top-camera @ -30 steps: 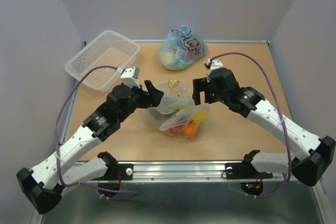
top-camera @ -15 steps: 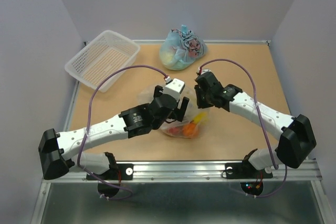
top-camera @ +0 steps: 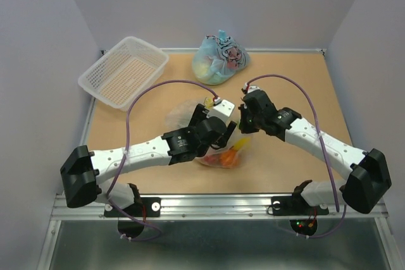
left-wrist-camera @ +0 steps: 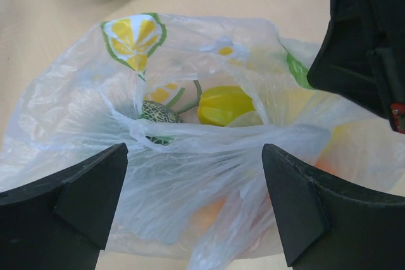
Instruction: Untie the knot of the plastic bag and take out the fruit
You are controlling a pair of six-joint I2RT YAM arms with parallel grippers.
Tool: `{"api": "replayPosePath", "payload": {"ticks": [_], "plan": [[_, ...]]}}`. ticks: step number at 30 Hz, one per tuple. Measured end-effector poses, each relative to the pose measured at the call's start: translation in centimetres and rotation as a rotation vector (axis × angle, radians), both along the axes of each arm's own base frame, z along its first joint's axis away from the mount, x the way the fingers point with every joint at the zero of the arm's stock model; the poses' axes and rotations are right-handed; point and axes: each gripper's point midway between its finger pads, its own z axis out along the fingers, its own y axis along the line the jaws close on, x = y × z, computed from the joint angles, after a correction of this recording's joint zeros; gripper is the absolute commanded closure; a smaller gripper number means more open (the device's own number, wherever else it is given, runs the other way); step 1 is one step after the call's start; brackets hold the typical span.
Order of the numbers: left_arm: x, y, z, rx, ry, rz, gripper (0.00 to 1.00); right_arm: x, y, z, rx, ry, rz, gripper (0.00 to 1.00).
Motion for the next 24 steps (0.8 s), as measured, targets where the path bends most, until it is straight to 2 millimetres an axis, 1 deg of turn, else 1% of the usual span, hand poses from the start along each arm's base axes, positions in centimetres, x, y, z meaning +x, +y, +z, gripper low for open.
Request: {"api": "replayPosePath", "payload": {"ticks": [3, 6, 9, 12, 14, 15, 16, 17, 18, 19, 20, 21, 22, 23, 24], "plan": [[-0.2, -0.6, -1.1, 0.055, 0.006, -0.038, 0.01, -0.2, 0.0, -0.1, 0.010, -0.001, 0.004, 0.99], [-0.2, -1.1, -1.1, 0.067, 0.001, -0.056, 0.01, -0.6, -0.2, -0.6, 0.012, 0.008, 0.001, 0.99], [0.5, -1.0, -1.3, 0.075, -0.010, -0.014, 0.01, -1.0, -0.5, -1.0, 0.012, 0.016, -0.003, 0.99], [1.8, -0.7, -3.0, 0.092, 0.009, 0.068, 0.02, -1.2, -0.6, -0.7, 0.021, 0.008, -0.006, 0.99], [2.9, 0.5, -4.6, 0.115, 0.033, 0.147, 0.03, -1.2, -0.6, -0.2, 0.032, -0.007, -0.006, 0.99], [3.3, 1.0, -5.1, 0.124, 0.041, 0.172, 0.04, -1.2, -0.7, 0.0, 0.036, -0.012, -0.007, 0.99], [3.6, 1.7, -5.6, 0.132, 0.048, 0.209, 0.09, -1.2, -0.8, 0.1, 0.039, -0.021, -0.010, 0.99], [4.1, 2.6, -5.9, 0.132, 0.053, 0.257, 0.12, -1.3, -0.9, 0.2, 0.038, -0.026, -0.013, 0.99], [4.4, 3.1, -5.9, 0.131, 0.052, 0.286, 0.16, -1.4, -1.1, 0.2, 0.037, -0.031, -0.017, 0.99], [4.9, 4.2, -6.0, 0.129, 0.051, 0.336, 0.21, -1.4, -1.3, 0.3, 0.035, -0.037, -0.021, 0.99], [5.3, 5.1, -5.9, 0.115, 0.053, 0.385, 0.33, -1.4, -1.6, 0.4, 0.031, -0.047, -0.030, 0.99], [5.6, 5.9, -5.9, 0.105, 0.052, 0.424, 0.42, -1.4, -1.8, 0.5, 0.028, -0.055, -0.038, 0.99], [6.0, 6.9, -5.9, 0.091, 0.050, 0.467, 0.66, -1.3, -2.1, 0.6, 0.022, -0.066, -0.048, 0.99], [6.3, 8.3, -5.7, 0.069, 0.049, 0.515, 0.78, -1.3, -2.4, 0.7, 0.019, -0.075, -0.059, 0.99], [6.4, 9.1, -5.7, 0.054, 0.048, 0.545, 0.89, -1.2, -2.6, 0.8, 0.018, -0.085, -0.070, 0.99]]}}
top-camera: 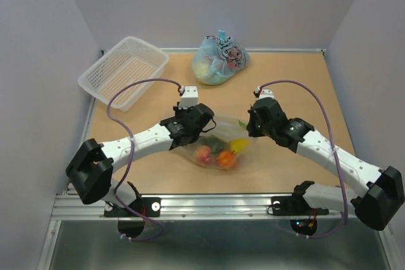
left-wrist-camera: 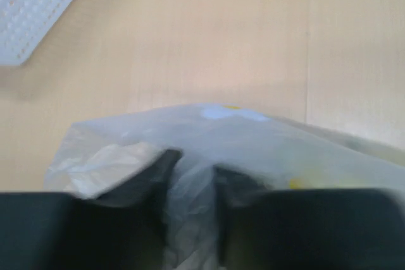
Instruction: Untie the knot of the plastic bag and take out the fruit
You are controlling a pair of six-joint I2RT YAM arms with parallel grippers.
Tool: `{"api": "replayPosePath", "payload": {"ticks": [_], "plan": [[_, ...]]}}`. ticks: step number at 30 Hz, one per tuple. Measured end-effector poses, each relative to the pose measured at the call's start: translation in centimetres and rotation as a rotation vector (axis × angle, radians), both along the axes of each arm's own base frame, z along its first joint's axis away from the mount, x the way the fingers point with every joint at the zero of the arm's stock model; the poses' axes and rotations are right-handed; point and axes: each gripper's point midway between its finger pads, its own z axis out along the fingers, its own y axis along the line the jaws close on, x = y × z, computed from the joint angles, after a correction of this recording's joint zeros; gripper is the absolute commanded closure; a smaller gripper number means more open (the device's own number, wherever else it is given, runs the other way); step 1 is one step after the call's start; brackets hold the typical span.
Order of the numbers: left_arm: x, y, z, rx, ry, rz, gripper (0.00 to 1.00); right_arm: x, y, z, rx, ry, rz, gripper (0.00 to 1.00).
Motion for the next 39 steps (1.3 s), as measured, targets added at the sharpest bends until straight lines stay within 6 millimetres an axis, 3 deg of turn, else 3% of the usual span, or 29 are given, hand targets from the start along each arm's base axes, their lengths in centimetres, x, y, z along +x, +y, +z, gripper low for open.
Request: {"api": "replayPosePath", "payload": {"ticks": [1, 7, 11, 14, 15, 18, 19, 21, 23, 25, 29, 32, 33, 36, 39], "plan": [[0.0, 1.2, 0.4, -0.032, -0.014, 0.041, 1.00, 0.1, -0.3, 0.3, 0.001, -0.014, -0.017, 0.99], [-0.8, 4.1, 1.6, -0.283, -0.055, 0.132, 1.00, 1.0, -0.3, 1.6, 0.092, -0.086, -0.096, 0.99], [-0.8, 7.0, 1.3, -0.461, -0.052, 0.186, 1.00, 1.6, -0.9, 1.8, 0.153, -0.094, -0.155, 0.99], [-0.9, 7.5, 1.8, -0.589, -0.046, 0.151, 1.00, 2.0, -0.9, 2.0, 0.190, -0.091, -0.176, 0.94], [-0.9, 7.5, 2.1, -0.612, -0.051, 0.141, 1.00, 2.1, -0.9, 2.1, 0.196, -0.090, -0.178, 0.91], [-0.9, 7.4, 3.5, -0.656, -0.068, 0.094, 1.00, 2.1, -1.6, 2.0, 0.174, -0.089, -0.183, 0.41], [-0.9, 7.5, 3.9, -0.663, -0.075, 0.082, 1.00, 2.1, -2.0, 2.1, 0.160, -0.087, -0.180, 0.34], [-0.9, 7.8, 4.4, -0.663, -0.086, 0.068, 1.00, 2.1, -2.7, 2.6, 0.127, -0.089, -0.159, 0.22], [-1.0, 7.9, 4.8, -0.657, -0.093, 0.047, 1.00, 2.0, -2.7, 4.0, 0.101, -0.094, -0.107, 0.21], [-1.1, 7.9, 5.2, -0.652, -0.101, 0.025, 1.00, 2.2, -2.3, 6.8, 0.110, -0.123, -0.058, 0.21], [-1.1, 7.8, 5.7, -0.626, -0.109, -0.017, 1.00, 3.0, 0.6, 15.7, 0.193, -0.253, 0.100, 0.23], [-1.1, 7.7, 5.9, -0.611, -0.114, -0.040, 1.00, 2.8, 3.1, 20.2, 0.240, -0.324, 0.199, 0.23], [-1.1, 7.7, 6.0, -0.606, -0.117, -0.048, 1.00, 2.5, 4.7, 21.2, 0.245, -0.337, 0.256, 0.24], [-1.0, 7.6, 6.2, -0.597, -0.124, -0.061, 1.00, 1.0, 9.1, 21.2, 0.239, -0.318, 0.390, 0.28], [-0.9, 7.6, 6.4, -0.591, -0.133, -0.069, 1.00, -0.4, 13.9, 18.2, 0.192, -0.247, 0.514, 0.29]]}}
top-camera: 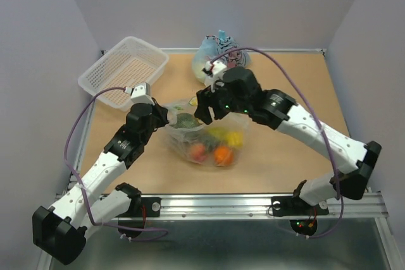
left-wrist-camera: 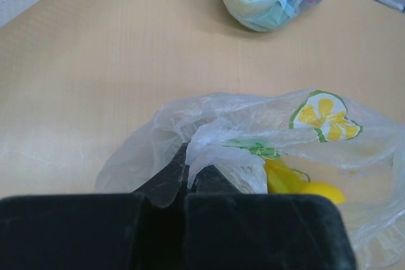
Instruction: Untie the knot of the plastic bag and take out the fruit
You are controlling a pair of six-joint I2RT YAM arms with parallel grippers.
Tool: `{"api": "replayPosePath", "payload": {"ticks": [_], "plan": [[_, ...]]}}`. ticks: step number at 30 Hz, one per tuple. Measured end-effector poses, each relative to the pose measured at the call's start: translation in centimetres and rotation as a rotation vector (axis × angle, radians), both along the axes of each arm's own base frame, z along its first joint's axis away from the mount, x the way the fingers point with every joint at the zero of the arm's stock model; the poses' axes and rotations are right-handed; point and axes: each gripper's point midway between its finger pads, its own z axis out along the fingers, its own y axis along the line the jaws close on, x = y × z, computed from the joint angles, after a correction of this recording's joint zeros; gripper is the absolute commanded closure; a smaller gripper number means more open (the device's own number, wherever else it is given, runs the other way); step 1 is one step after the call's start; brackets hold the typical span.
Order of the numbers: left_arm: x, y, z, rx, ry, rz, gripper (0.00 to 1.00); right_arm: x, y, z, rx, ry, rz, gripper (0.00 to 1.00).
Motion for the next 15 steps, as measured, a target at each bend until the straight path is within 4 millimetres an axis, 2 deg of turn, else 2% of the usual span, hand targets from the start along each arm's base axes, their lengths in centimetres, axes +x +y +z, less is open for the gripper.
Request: {"api": "replayPosePath", "payload": {"ticks": [2, 5, 7, 8, 11, 13, 15], "plan": [[0.1, -0.1, 0.2, -0.001, -0.008, -0.004, 1.00, -0.6, 2.5, -3.2, -0.075, 0.041, 0.052, 0.29], [0.2, -0.2, 0.4, -0.004, -0.017, -0.008, 1.00, -0.8, 4.3, -7.1, -0.162, 0.080, 0.083, 0.29], [0.3, -0.3, 0.5, -0.006, -0.022, -0.011, 1.00, -0.3, 4.5, -9.9, -0.216, 0.107, 0.073, 0.30], [0.4, -0.3, 0.5, -0.007, -0.023, -0.011, 1.00, -0.3, 4.5, -10.6, -0.231, 0.116, 0.070, 0.30], [0.7, -0.3, 0.8, -0.012, -0.036, 0.002, 1.00, -1.1, 4.2, -14.1, -0.295, 0.162, 0.078, 0.33], [1.1, -0.2, 1.2, -0.028, -0.054, 0.022, 1.00, -2.6, 4.0, -16.1, -0.325, 0.200, 0.103, 0.36], [1.5, -0.1, 1.5, -0.045, -0.069, 0.044, 1.00, -5.2, 4.3, -18.4, -0.356, 0.241, 0.159, 0.39]]}}
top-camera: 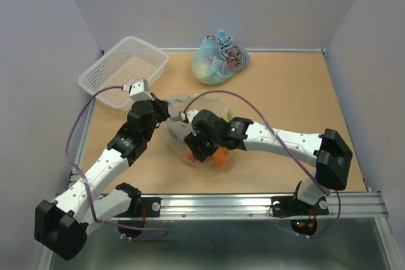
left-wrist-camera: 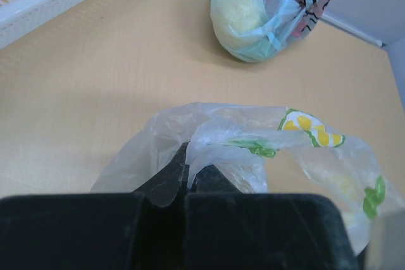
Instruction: Untie the knot of the plastic bag and take out the fruit
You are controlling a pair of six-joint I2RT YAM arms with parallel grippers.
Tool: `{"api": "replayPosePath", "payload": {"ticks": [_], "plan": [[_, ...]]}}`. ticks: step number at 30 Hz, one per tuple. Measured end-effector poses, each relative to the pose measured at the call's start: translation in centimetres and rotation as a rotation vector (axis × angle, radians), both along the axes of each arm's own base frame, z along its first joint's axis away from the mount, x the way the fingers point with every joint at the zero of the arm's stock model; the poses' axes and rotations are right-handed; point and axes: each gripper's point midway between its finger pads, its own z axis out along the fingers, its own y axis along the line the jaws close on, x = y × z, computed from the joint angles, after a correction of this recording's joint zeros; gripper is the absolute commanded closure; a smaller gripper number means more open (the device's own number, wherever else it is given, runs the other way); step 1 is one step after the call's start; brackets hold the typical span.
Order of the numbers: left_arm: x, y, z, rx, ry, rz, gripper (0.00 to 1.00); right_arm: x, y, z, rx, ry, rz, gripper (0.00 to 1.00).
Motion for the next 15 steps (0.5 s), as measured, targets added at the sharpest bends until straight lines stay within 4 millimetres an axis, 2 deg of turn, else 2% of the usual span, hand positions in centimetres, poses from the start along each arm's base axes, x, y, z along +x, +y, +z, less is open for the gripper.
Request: {"api": "replayPosePath", "payload": {"ticks": [1, 2, 4, 7, 9, 12, 13, 15], "plan": [[0.3, 0.0, 0.1, -0.012, -0.004, 0.015, 1.00, -2.2, 0.1, -1.5, -0.021, 0.039, 0.040, 0.41], [0.7, -0.1, 0.0, -0.032, -0.003, 0.030, 1.00, -2.9, 0.4, -1.8, -0.016, 0.053, 0.057, 0.42], [1.1, -0.4, -0.9, -0.046, 0.016, 0.045, 1.00, -6.7, 0.9, -3.6, -0.040, 0.093, 0.146, 0.45], [1.8, -0.5, -2.7, -0.061, 0.051, 0.080, 1.00, -9.8, 2.1, -3.7, -0.025, 0.110, 0.230, 0.44], [2.2, -0.6, -3.5, -0.063, 0.067, 0.095, 0.97, -10.7, 2.6, -3.5, -0.011, 0.108, 0.258, 0.39], [3.0, -0.7, -3.9, -0.065, 0.063, 0.108, 0.85, -10.7, 2.7, -3.3, -0.010, 0.099, 0.260, 0.17], [3.2, -0.6, -3.8, -0.060, 0.061, 0.111, 0.80, -10.4, 2.6, -3.1, -0.014, 0.096, 0.250, 0.13], [3.7, -0.5, -2.8, -0.051, 0.043, 0.111, 0.61, -9.6, 2.3, -2.2, -0.022, 0.060, 0.224, 0.07]]}}
